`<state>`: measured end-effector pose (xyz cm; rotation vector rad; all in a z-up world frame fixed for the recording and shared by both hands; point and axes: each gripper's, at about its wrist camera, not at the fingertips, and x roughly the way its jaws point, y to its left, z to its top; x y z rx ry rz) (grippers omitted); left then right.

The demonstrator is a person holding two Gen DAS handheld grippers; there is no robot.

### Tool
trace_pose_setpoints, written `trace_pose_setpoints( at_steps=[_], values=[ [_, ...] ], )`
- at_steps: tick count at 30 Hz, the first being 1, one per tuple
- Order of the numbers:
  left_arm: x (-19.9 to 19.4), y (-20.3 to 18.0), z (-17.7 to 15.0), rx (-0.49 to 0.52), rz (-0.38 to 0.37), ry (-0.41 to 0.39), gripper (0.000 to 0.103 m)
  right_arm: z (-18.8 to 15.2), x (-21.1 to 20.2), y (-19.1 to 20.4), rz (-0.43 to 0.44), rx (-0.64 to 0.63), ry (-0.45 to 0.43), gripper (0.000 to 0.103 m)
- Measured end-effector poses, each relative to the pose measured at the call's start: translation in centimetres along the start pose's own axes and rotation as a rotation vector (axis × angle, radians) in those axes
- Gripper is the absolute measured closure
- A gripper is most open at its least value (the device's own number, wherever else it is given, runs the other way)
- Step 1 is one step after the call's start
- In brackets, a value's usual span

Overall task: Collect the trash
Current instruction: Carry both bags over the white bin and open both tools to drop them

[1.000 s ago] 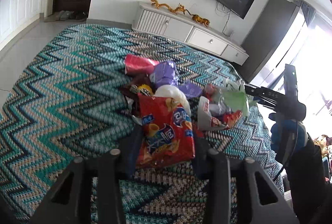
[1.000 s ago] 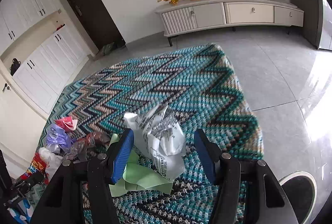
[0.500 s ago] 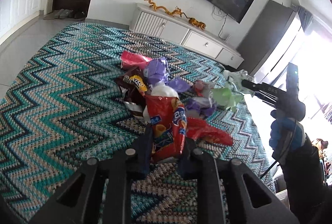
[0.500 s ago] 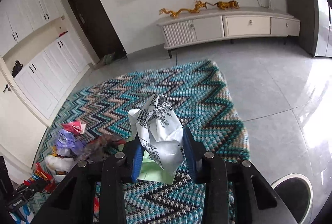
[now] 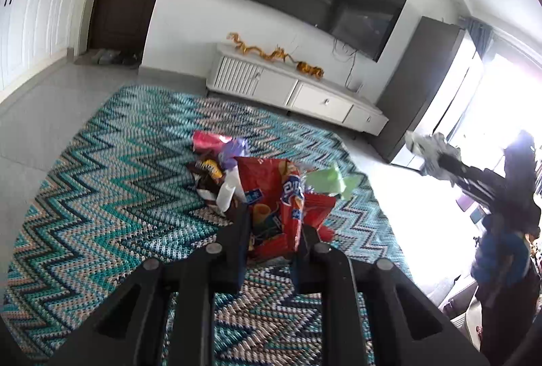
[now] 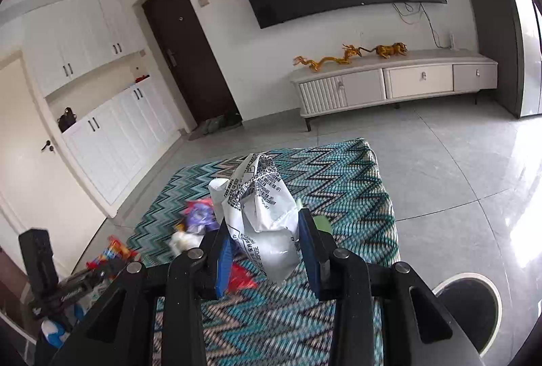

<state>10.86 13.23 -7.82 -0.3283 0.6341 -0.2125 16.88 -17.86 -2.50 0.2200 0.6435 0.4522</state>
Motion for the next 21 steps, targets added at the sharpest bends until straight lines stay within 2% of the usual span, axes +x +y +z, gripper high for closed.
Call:
trace_pose_setpoints(
  at_steps=[9, 14, 21],
  values=[
    [-4.6, -4.2, 0.5, 0.061, -0.077, -0.073, 0.085, -3.5, -9.5, 3.8, -0.006, -0.053, -0.067, 0.07],
    [-5.7, -7.7, 0.6, 0.118, -0.136, -0.088, 0.085, -5.3, -14.8, 3.4, -0.068, -0.053, -0.119, 0.07],
    [-6.3, -13.3, 1.5, 0.198, -0.212, -0.106, 0.085, -7.9, -19.6, 0.9, -0.165, -0.025, -0.167, 0.07]
  ],
)
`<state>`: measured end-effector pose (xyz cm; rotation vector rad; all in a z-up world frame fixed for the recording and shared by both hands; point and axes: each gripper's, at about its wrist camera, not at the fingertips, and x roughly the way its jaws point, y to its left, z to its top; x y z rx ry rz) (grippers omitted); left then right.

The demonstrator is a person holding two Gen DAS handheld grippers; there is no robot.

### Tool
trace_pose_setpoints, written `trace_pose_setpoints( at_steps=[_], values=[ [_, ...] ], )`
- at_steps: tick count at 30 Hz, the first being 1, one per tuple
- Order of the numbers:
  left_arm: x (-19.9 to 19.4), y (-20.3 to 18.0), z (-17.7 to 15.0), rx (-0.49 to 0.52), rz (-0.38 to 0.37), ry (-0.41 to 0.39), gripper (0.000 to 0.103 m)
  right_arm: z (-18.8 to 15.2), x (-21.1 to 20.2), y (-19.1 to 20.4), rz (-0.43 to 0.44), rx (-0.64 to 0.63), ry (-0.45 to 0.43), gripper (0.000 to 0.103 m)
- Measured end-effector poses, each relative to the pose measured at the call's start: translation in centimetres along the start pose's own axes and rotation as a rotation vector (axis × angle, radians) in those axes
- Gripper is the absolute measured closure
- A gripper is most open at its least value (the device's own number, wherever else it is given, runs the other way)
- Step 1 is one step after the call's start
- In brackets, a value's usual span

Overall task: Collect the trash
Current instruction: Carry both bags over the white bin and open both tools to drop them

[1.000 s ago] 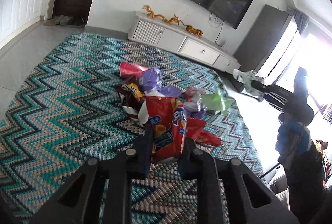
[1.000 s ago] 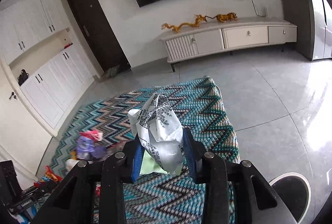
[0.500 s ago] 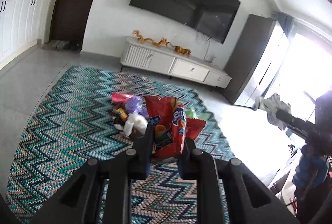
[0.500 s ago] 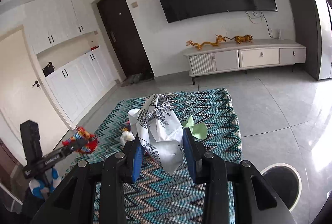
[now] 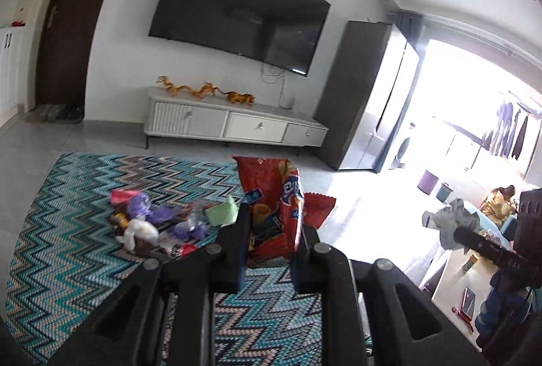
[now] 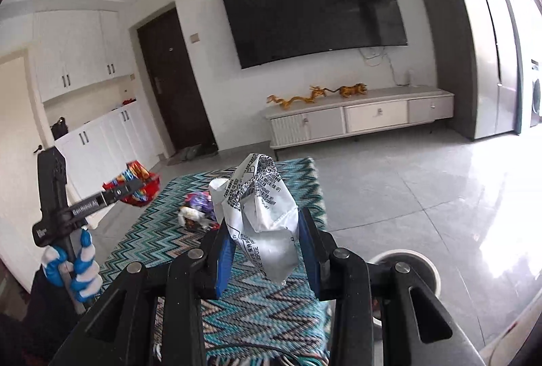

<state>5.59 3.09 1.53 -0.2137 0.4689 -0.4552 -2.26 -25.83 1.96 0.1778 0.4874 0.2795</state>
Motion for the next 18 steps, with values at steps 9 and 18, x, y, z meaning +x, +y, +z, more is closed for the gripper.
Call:
trace_pose_setpoints(
  at_steps=[9, 18],
  values=[
    [3.4, -5.4, 1.1, 0.077, -0.063, 0.044, 0.085, -1.7, -2.4, -3.7, -0.082, 0.057, -0.036, 0.07],
    [10.7, -11.0, 1.5, 0.152, -0.103, 0.154, 0.085, -2.7, -1.6, -9.1, -0.125, 0.142, -0.022, 0.07]
  ],
)
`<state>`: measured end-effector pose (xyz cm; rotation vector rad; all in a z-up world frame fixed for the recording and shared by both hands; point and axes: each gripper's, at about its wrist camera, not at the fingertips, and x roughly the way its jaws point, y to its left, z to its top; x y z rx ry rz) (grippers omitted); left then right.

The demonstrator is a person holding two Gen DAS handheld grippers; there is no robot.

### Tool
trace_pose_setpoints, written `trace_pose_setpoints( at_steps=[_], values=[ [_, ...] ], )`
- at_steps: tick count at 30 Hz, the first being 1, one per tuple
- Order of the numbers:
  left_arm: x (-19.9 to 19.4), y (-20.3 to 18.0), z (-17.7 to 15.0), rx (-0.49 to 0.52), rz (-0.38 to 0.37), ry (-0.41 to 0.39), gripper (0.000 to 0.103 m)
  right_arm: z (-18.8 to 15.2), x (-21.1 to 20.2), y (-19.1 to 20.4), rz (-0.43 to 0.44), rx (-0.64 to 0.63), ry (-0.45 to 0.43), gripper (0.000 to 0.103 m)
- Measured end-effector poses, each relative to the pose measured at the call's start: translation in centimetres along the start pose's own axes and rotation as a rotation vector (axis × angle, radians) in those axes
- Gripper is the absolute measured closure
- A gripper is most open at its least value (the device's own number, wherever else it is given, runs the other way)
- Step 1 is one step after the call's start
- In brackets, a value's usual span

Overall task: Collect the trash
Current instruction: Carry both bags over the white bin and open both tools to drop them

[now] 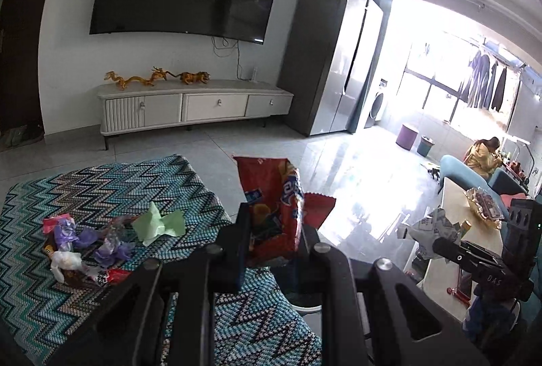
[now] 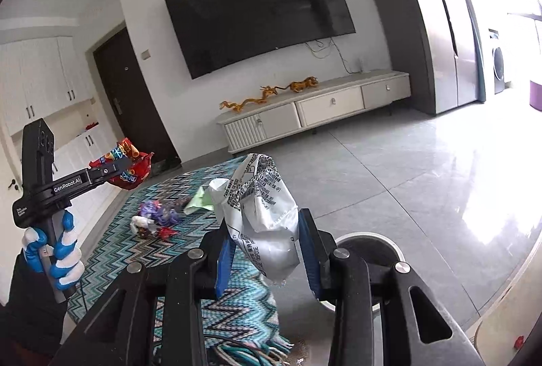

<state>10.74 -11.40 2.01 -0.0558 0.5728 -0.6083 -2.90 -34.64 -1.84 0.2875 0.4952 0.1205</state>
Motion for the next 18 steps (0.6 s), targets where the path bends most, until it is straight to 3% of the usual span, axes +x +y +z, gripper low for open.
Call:
trace_pose_setpoints(
  at_steps=[10, 18],
  values=[
    [12.2, -5.2, -0.9, 0.085, -0.081, 0.2, 0.085, -0.7, 4.6, -6.8, -0.108, 0.074, 0.088, 0.07],
    [21.1, -6.1, -2.7, 0.084, -0.114, 0.352, 0.082, -2.0, 10.8, -11.9, -0.16, 0.136, 0.201, 0.07]
  ],
)
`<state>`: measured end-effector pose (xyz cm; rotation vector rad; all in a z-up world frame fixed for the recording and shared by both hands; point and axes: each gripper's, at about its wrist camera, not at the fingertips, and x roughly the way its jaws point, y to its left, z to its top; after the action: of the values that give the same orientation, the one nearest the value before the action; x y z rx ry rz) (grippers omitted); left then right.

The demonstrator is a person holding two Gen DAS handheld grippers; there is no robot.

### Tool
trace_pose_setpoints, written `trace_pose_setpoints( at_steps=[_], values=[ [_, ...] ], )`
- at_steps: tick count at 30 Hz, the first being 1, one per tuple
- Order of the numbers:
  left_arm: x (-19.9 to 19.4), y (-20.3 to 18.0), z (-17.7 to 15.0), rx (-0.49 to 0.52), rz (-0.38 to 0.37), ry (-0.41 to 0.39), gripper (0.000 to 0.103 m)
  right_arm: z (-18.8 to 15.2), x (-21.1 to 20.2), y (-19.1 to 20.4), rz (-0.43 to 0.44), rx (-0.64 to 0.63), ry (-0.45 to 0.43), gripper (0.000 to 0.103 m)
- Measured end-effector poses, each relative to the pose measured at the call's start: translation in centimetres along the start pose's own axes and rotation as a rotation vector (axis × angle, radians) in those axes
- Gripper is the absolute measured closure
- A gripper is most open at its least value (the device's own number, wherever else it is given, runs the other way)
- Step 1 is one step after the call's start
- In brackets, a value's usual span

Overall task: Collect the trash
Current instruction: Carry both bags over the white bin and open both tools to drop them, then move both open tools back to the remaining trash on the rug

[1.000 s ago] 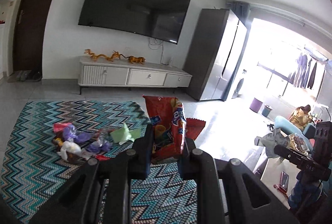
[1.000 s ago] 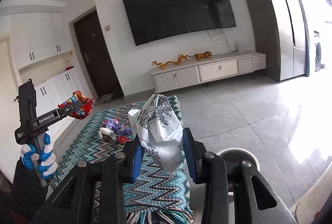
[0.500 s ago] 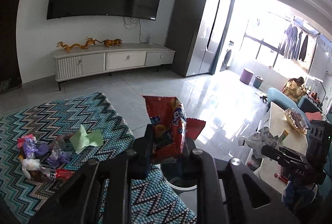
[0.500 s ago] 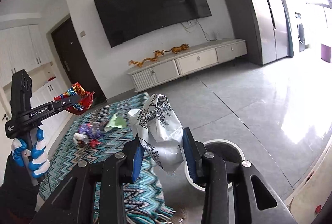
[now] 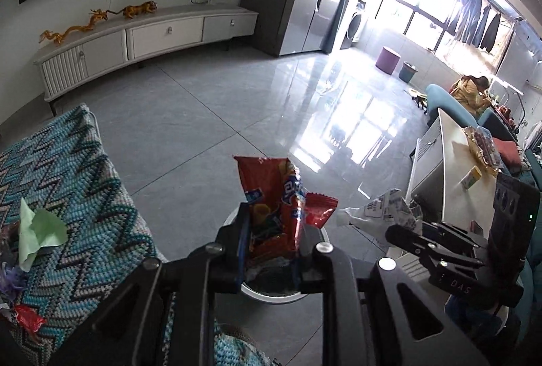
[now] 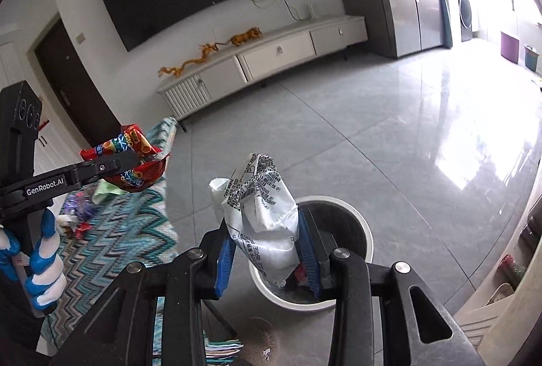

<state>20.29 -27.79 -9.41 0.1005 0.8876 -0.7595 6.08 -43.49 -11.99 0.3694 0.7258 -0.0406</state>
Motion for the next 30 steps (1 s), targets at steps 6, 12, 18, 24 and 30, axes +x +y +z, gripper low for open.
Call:
trace_pose_setpoints(
  at_steps=[6, 12, 18, 24, 30],
  values=[
    [5.6, 0.1, 0.8, -0.021, -0.035, 0.076, 0.082, 0.1, 5.0, -2.7, -0.038, 0.033, 0.076, 0.068],
    [9.9, 0.6, 0.8, -0.062, -0.098, 0.149, 0.073, -0.6, 9.1, -4.5, -0.079, 0.059, 0.149, 0.066],
    [12.0, 0.7, 0.7, -0.084, -0.125, 0.183, 0.055, -1.5, 11.0, -6.0, -0.124, 0.092, 0.181, 0.047],
    [11.2, 0.9, 0.8, -0.092, -0.132, 0.177, 0.055, -2.0, 9.6, -6.0, -0.129, 0.115, 0.172, 0.047],
    [7.6, -0.2, 1.2, -0.071, -0.113, 0.112, 0.054, -1.0, 6.1, -5.0, -0.128, 0.107, 0.113, 0.046]
  ],
)
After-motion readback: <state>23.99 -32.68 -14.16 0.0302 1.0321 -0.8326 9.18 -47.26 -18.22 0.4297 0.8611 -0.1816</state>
